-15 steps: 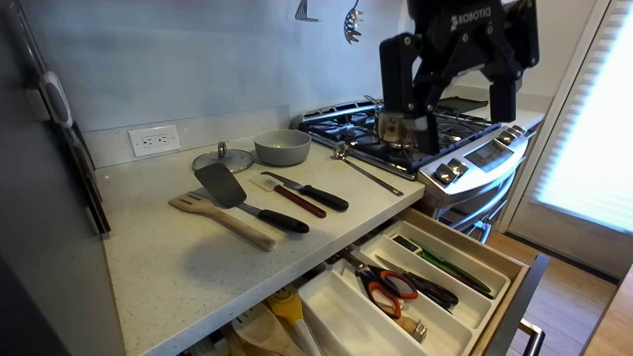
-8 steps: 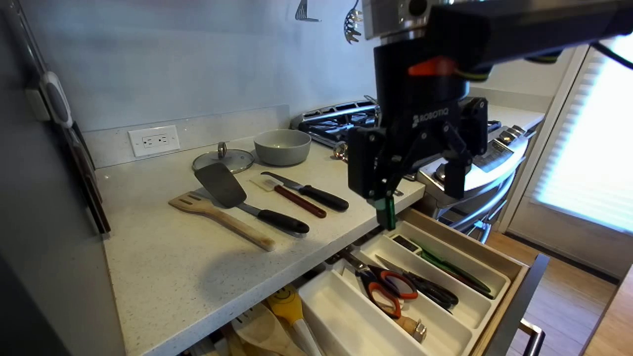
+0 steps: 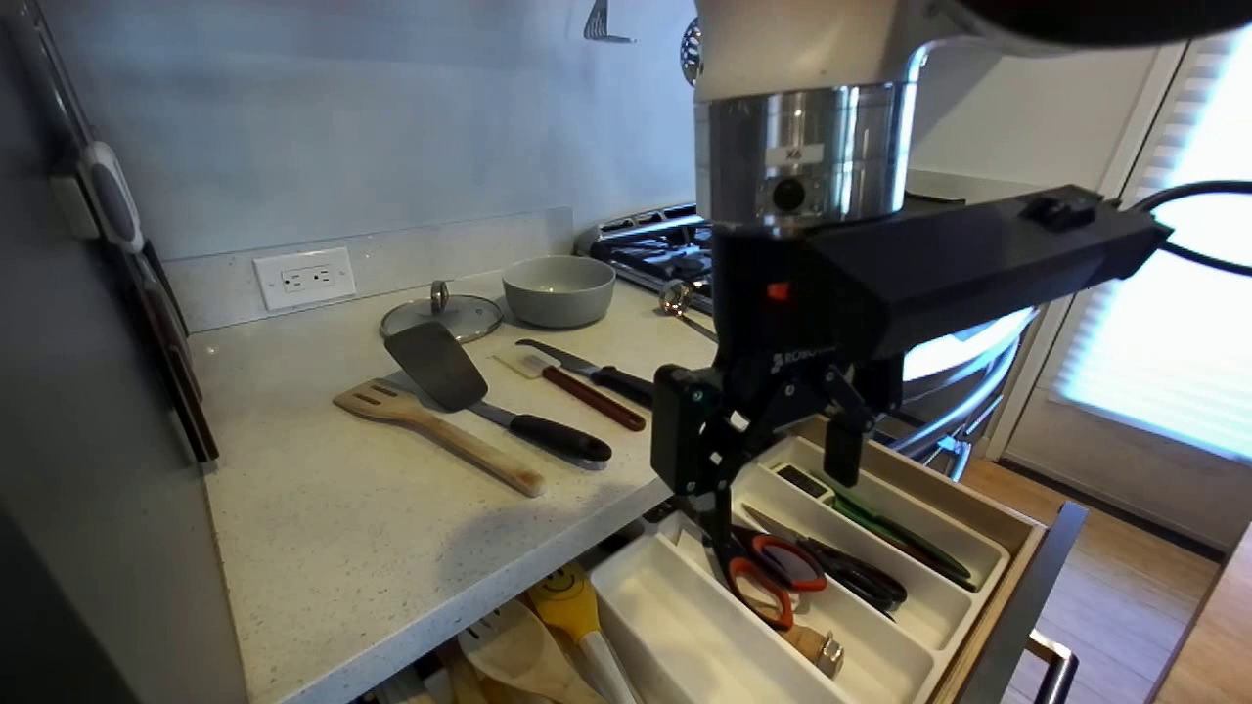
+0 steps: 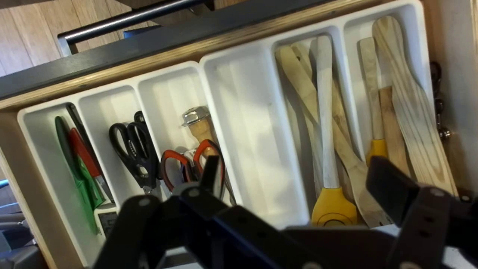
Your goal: Place the red pair of scissors on the right side and the black pair of scissors on the left side of the drawer
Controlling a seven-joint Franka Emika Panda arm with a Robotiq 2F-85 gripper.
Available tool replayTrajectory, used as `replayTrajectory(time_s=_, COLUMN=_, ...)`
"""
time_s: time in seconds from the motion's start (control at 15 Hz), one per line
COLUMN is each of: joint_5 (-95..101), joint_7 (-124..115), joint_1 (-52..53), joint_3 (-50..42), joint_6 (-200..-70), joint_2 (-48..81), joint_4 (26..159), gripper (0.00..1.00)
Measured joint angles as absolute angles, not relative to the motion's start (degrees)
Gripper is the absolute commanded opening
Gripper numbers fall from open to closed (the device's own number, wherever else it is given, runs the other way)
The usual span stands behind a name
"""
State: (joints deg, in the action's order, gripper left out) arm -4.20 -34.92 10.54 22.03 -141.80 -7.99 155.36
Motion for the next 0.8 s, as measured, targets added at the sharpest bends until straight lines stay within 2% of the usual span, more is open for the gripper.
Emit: replayTrajectory(time_s=0.8, joint_5=-5.32, joint_7=-33.69, joint_1=12.80, joint_3=19.15, joint_6=-148.52, joint_2=4.83, joint_4=154.33, gripper=1.00)
